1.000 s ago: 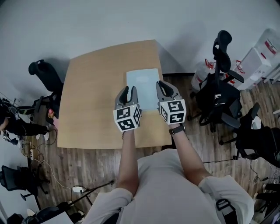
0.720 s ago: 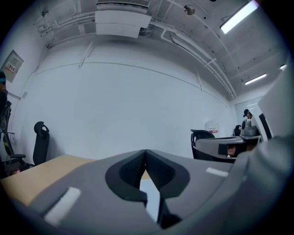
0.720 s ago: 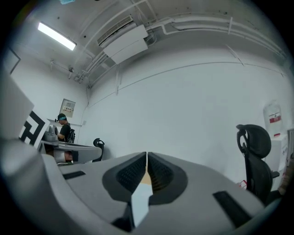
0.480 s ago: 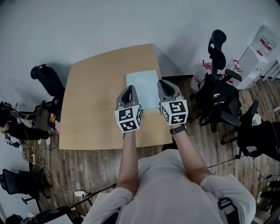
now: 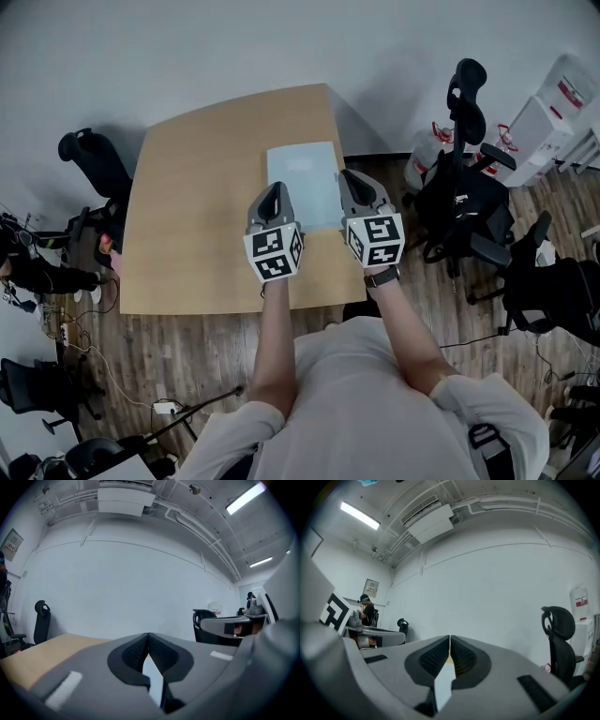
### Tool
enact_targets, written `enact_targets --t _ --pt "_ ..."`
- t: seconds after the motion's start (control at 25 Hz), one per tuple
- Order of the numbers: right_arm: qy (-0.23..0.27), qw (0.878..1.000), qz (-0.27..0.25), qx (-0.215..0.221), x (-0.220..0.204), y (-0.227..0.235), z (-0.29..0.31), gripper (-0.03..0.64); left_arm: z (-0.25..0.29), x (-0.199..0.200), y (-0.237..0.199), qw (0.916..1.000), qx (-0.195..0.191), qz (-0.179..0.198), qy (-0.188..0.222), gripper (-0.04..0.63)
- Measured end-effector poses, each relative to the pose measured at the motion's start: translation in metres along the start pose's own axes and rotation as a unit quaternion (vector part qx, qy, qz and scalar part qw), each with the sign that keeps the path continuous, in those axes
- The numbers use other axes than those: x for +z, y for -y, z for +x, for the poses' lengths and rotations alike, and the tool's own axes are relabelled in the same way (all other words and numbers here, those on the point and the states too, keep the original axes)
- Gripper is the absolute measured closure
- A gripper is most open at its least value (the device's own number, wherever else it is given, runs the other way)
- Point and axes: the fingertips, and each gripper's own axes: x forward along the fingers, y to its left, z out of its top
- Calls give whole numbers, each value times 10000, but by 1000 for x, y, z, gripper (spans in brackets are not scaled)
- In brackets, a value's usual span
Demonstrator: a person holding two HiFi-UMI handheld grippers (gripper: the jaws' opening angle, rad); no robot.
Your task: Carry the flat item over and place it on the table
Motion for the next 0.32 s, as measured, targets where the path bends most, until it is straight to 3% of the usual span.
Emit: enact_targets --t 0.32 --pt "-541 9984 142 81 -52 12 36 601 36 -42 -22 9986 -67 -406 -324 584"
